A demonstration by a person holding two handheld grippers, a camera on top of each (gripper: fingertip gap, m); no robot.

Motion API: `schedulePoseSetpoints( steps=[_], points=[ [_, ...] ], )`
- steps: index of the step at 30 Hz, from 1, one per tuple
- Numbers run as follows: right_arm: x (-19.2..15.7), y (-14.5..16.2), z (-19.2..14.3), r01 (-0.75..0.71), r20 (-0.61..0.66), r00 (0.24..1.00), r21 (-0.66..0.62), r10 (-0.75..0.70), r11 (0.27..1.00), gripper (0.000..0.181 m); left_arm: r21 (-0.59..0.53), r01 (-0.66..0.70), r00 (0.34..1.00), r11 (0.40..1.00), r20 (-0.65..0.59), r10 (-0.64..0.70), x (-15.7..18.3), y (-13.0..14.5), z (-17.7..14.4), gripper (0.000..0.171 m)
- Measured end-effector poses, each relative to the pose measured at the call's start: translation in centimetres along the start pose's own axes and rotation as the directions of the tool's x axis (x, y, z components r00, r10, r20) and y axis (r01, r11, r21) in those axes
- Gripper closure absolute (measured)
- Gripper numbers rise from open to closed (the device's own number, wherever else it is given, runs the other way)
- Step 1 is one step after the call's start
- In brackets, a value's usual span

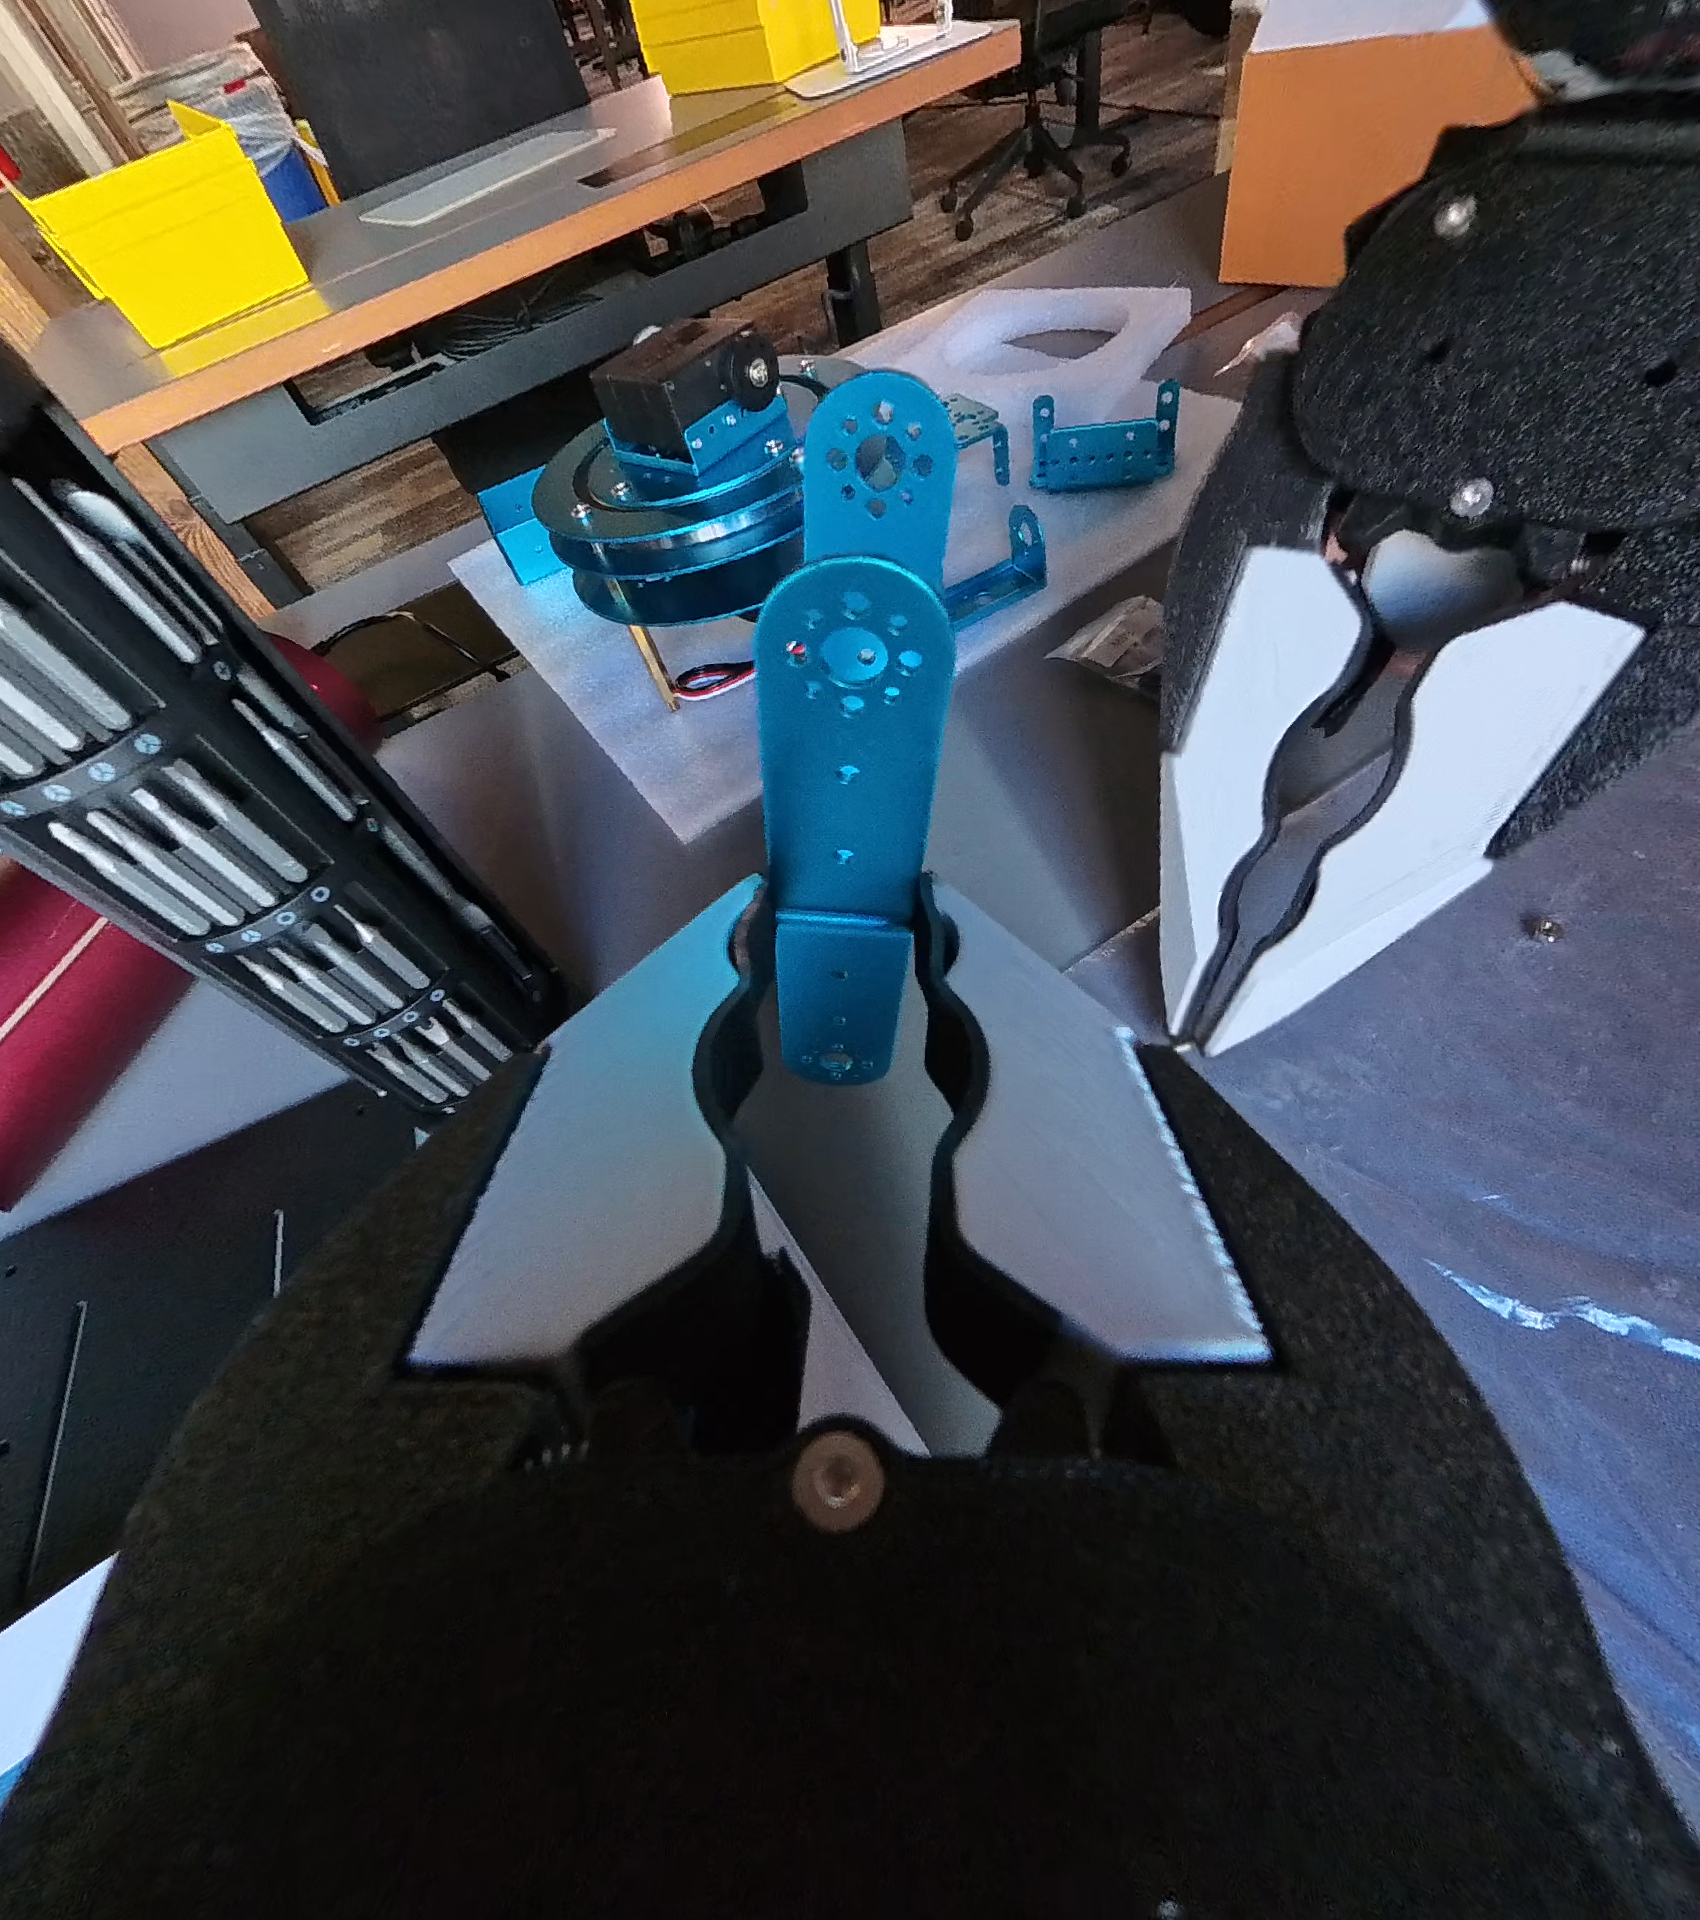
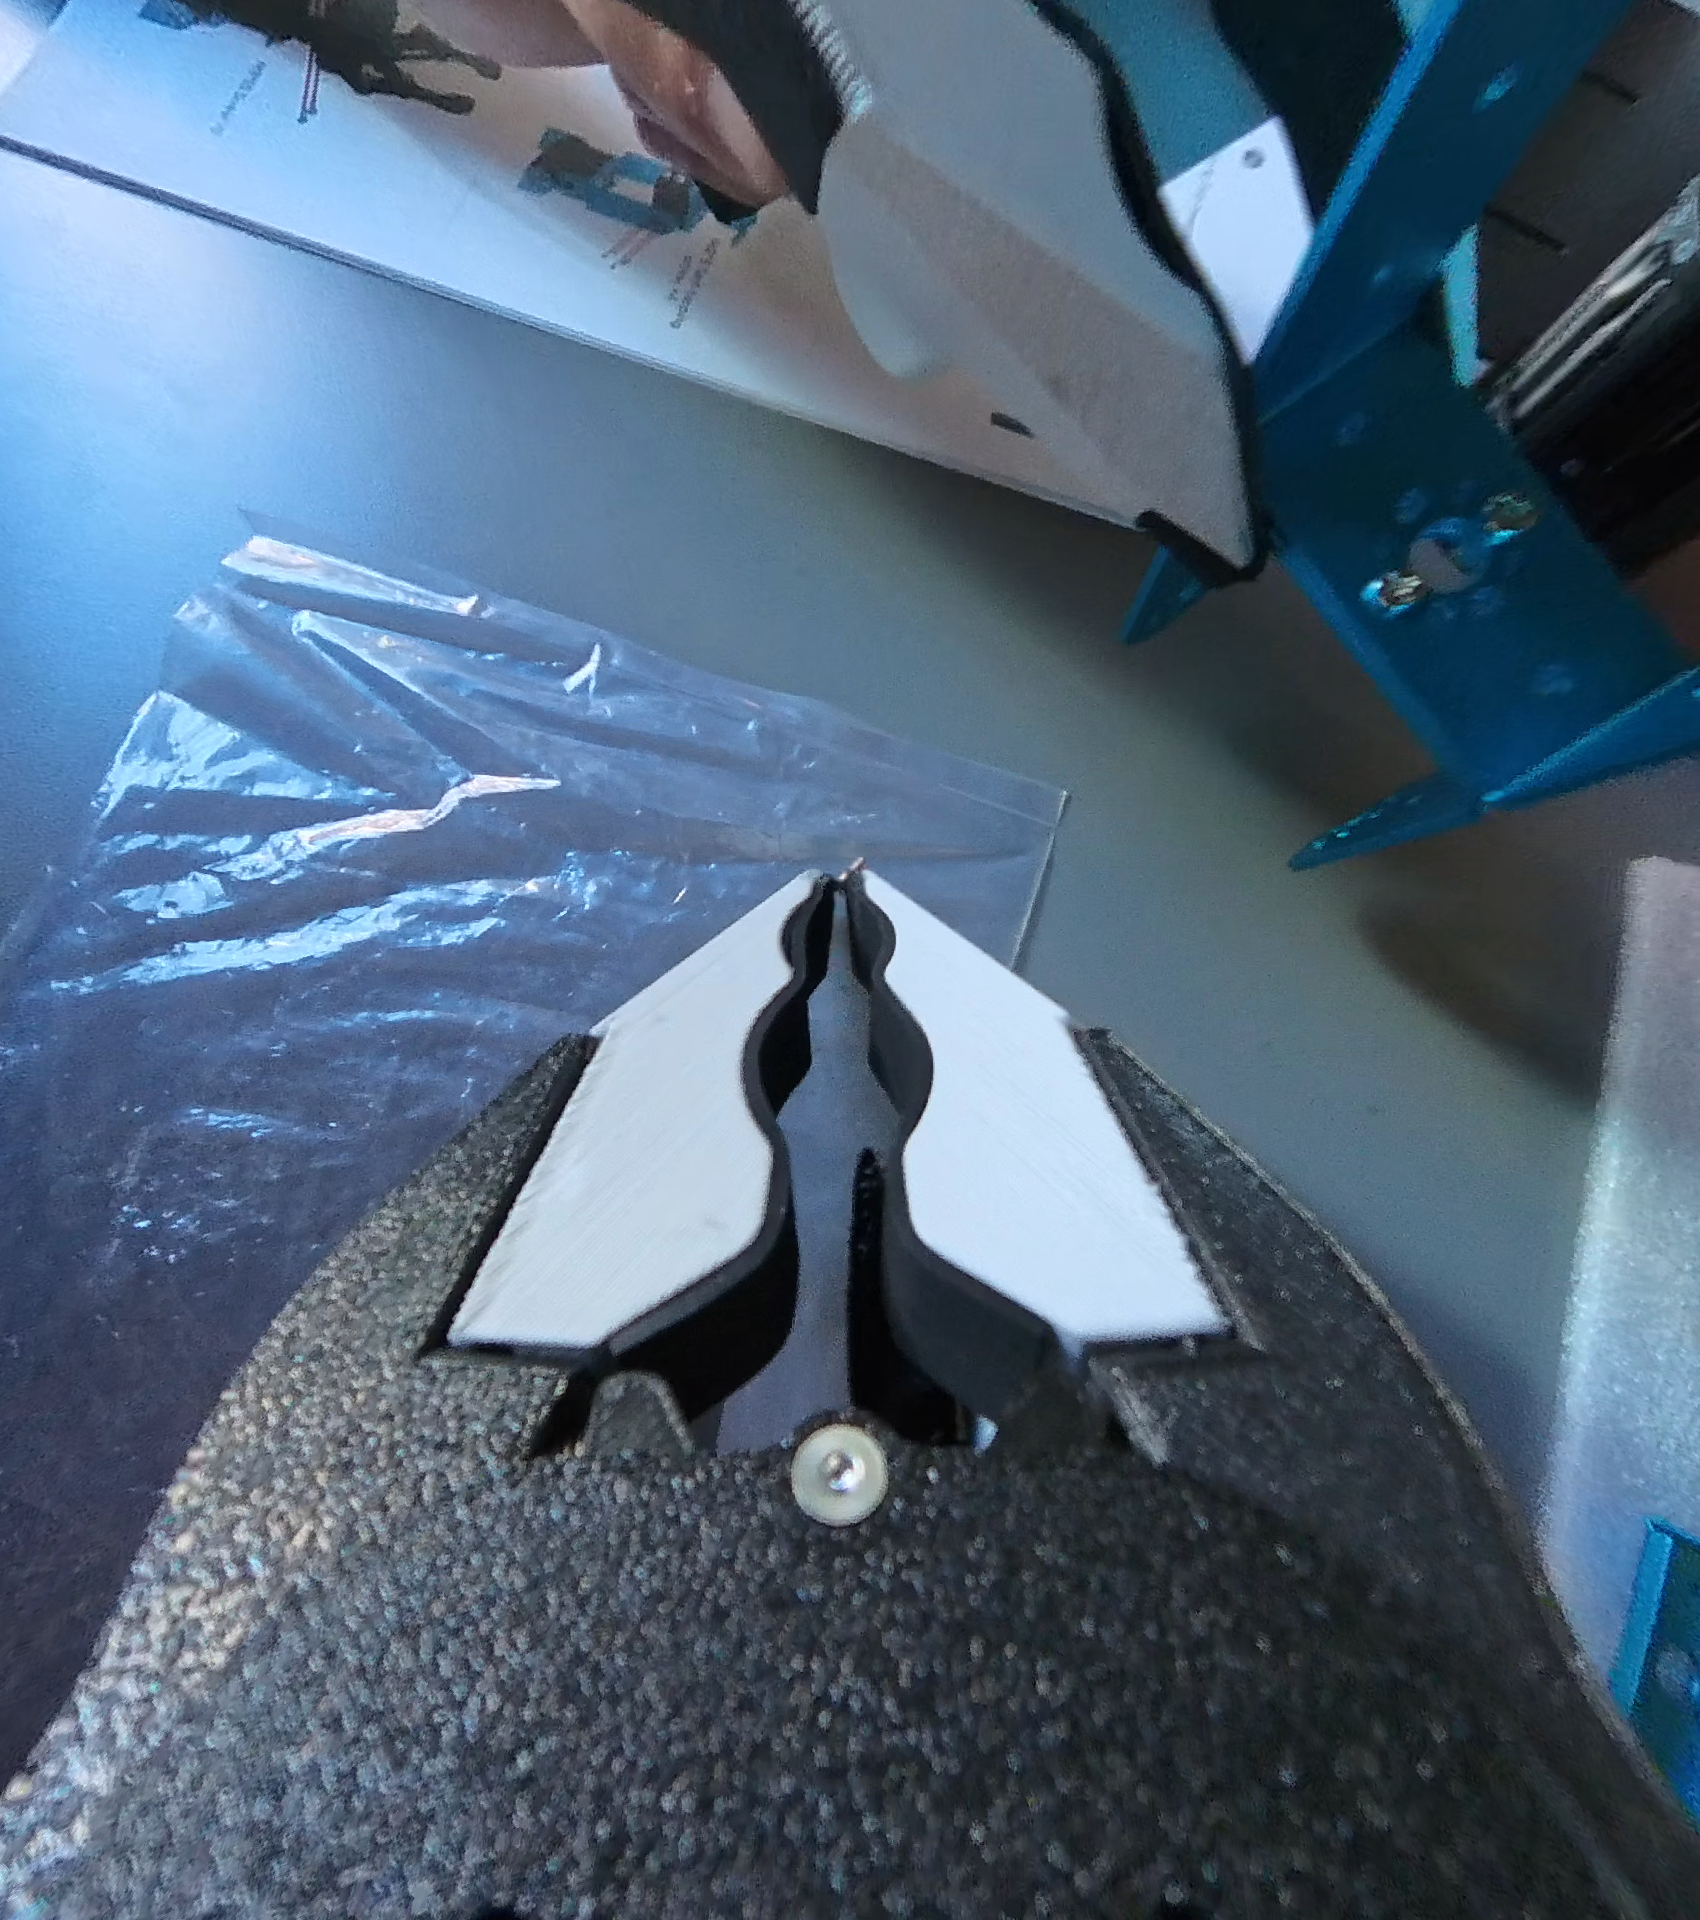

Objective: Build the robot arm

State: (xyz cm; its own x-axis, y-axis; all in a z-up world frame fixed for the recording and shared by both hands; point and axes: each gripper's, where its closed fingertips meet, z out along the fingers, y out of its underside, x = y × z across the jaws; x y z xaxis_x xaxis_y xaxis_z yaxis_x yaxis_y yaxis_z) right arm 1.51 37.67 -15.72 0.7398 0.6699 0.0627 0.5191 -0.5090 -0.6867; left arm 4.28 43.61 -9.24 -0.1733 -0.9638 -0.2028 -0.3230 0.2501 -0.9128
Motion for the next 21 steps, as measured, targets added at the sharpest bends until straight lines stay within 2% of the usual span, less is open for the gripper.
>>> schedulePoseSetpoints(
  steps=[5,9,11,15,18,21],
  points=[
    [0.1,-2.5,-2.3,-0.163,0.039,0.987,0.151,0.159,0.975,0.181,0.03,-0.071,0.998,0.997,0.001,0.071,0.5,-0.5,-0.2,0.146],
    [0.1,-3.7,-3.9,-0.32,0.114,0.947,0.248,0.3,0.914,0.181,0.043,-0.128,0.992,0.991,0.02,0.127,0.9,-0.8,-0.3,0.146],
    [0.0,-4.9,-5.0,-0.415,0.204,0.908,0.328,0.365,0.849,0.181,0.07,-0.149,0.989,0.986,0.014,0.149,1.3,-1.2,-0.5,0.146],
    [0.5,-7.3,-6.3,-0.648,0.397,0.761,0.456,0.513,0.61,0.181,0.123,-0.189,0.982,0.974,0.038,0.186,1.8,-2.1,-0.9,0.146],
    [1.9,-7.8,-6.9,-0.802,0.545,0.586,0.493,0.599,0.337,0.181,0.128,-0.2,0.979,0.971,0.061,0.194,1.7,-2.2,-0.9,0.146],
    [3.8,-6.7,-7.5,-0.877,0.658,0.417,0.472,0.627,0.088,0.181,0.109,-0.183,0.983,0.977,0.053,0.178,1.7,-1.8,-0.5,0.146]
  ],
)
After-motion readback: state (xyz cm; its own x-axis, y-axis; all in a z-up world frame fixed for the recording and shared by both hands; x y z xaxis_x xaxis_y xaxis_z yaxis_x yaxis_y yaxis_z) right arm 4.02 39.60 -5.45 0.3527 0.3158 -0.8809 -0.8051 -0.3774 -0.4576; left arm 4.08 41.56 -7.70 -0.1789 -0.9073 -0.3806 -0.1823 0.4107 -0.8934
